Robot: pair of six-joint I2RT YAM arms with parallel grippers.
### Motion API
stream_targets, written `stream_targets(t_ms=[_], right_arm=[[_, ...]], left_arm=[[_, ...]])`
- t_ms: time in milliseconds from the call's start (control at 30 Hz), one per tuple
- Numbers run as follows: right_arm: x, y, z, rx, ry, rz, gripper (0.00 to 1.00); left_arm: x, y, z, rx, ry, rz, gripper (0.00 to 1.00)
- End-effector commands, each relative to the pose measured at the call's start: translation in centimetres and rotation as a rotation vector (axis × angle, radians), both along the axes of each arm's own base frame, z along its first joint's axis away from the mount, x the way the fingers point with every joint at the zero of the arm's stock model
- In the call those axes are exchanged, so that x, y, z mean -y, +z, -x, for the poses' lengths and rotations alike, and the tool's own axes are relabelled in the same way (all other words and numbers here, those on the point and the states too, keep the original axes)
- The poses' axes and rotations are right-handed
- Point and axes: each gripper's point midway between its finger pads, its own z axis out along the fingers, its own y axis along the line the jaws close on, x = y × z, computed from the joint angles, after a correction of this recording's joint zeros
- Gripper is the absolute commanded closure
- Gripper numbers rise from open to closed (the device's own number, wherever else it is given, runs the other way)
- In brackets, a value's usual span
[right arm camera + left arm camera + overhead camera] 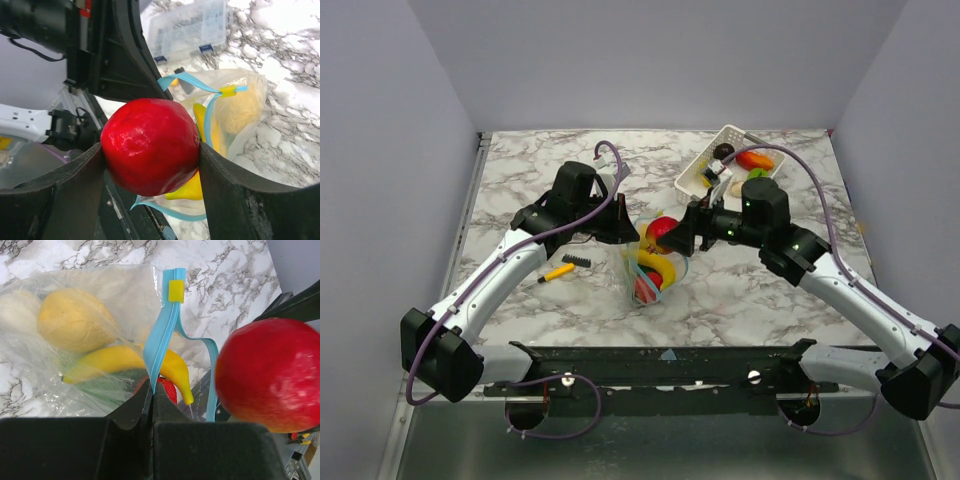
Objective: Place the food in the zip-top bag and seal the zipper
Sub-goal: Place the fake fruit in the zipper food storage bag.
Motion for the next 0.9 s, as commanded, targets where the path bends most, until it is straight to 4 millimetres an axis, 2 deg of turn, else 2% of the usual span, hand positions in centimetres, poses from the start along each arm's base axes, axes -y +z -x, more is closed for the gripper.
stream_targets(t_ms=[0, 133, 233, 333, 400, 567, 700, 867], right_arm=[[-0.3, -1.7, -1.7, 0.028, -0.13, 0.12, 0.79], [-0.5, -2.9, -2.3, 0.015, -0.174, 0.163, 0.62], [-1.1, -3.7, -2.5, 0.0, -0.17, 0.183, 0.42], [-1.0, -4.1, -3.2, -0.009, -0.209, 0.21, 0.19], [-0.9, -4.1, -3.4, -0.007, -0.224, 0.214, 0.1], [-1.0, -3.8, -3.6, 0.001, -0.23, 0.209, 0.05], [-0.2, -3.4, -4.2, 0.011, -0.282, 0.224, 0.05], [1.4, -1.9, -5.1, 0.041, -0.384, 0.216, 0.1]], left_arm=[[0.2, -0.1, -0.2, 0.001, -0.008, 0.016, 1.0], [0.2, -0.1, -0.3, 0.002, -0.008, 0.017, 1.0], [0.2, 0.0, -0.3, 0.0, -0.01, 0.018, 1.0], [0.2, 0.0, -0.2, 0.004, -0.01, 0.017, 1.0], [0.2, 0.0, -0.2, 0.005, -0.009, 0.017, 1.0], [0.1, 0.1, -0.3, 0.007, -0.008, 0.019, 1.0], [0.1, 0.1, -0.2, 0.004, -0.01, 0.019, 1.0], [0.1, 0.2, -0.2, 0.008, -0.008, 0.02, 1.0]])
